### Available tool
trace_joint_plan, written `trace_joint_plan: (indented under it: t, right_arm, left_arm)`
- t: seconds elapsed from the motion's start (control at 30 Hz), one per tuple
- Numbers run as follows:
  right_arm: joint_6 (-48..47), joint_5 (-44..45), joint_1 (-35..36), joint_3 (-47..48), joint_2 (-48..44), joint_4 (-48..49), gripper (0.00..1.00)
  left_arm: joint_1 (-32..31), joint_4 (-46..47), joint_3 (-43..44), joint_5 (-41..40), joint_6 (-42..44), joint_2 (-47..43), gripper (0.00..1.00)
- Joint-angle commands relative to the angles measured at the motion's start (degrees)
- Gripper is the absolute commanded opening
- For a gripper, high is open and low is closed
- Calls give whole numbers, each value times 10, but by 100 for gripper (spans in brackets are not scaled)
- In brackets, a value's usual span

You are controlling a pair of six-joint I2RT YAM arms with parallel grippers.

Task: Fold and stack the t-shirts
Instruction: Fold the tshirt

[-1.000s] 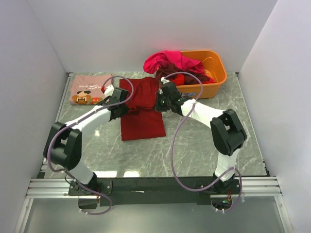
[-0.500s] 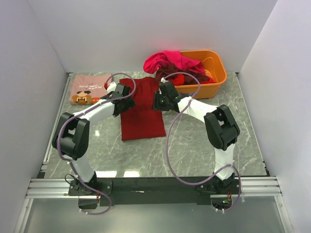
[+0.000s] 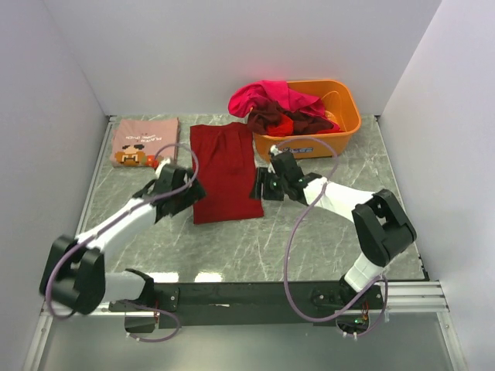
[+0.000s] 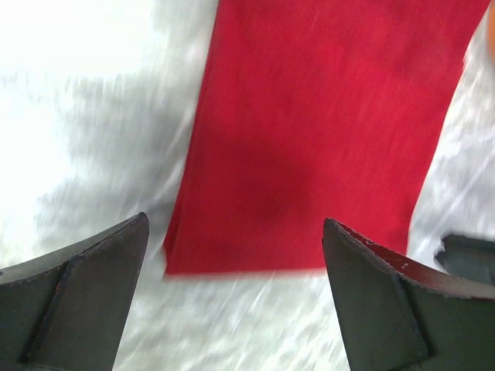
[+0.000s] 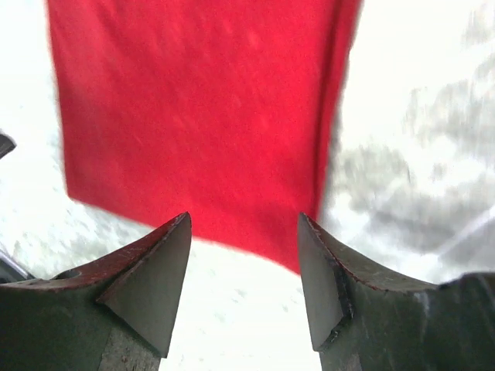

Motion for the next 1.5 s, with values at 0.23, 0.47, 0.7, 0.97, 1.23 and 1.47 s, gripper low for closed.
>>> trace_joint_plan:
  t: [0.23, 0.47, 0.7, 0.97, 1.23, 1.47]
  right_arm:
    - [36, -27, 6, -88, -23, 55, 63]
    - [69, -16, 10, -102, -10, 51, 55]
    - [82, -17, 14, -108, 9, 55, 50]
    - [89, -2, 16, -111, 25, 62, 41]
    - [79, -10, 24, -129, -1, 43, 1]
    - [56, -78, 28, -184, -52, 12, 0]
  left_arm:
    - [-2, 48, -146, 93, -27, -91, 95]
    - [-2, 58, -161, 117, -22, -57, 65]
    - [-2, 60, -159, 93, -22, -32, 58]
    - [-2, 85, -138, 68, -14, 41, 38]
    - [-3, 45, -150, 68, -14, 23, 1]
    - [-32, -72, -202, 42, -50, -127, 1]
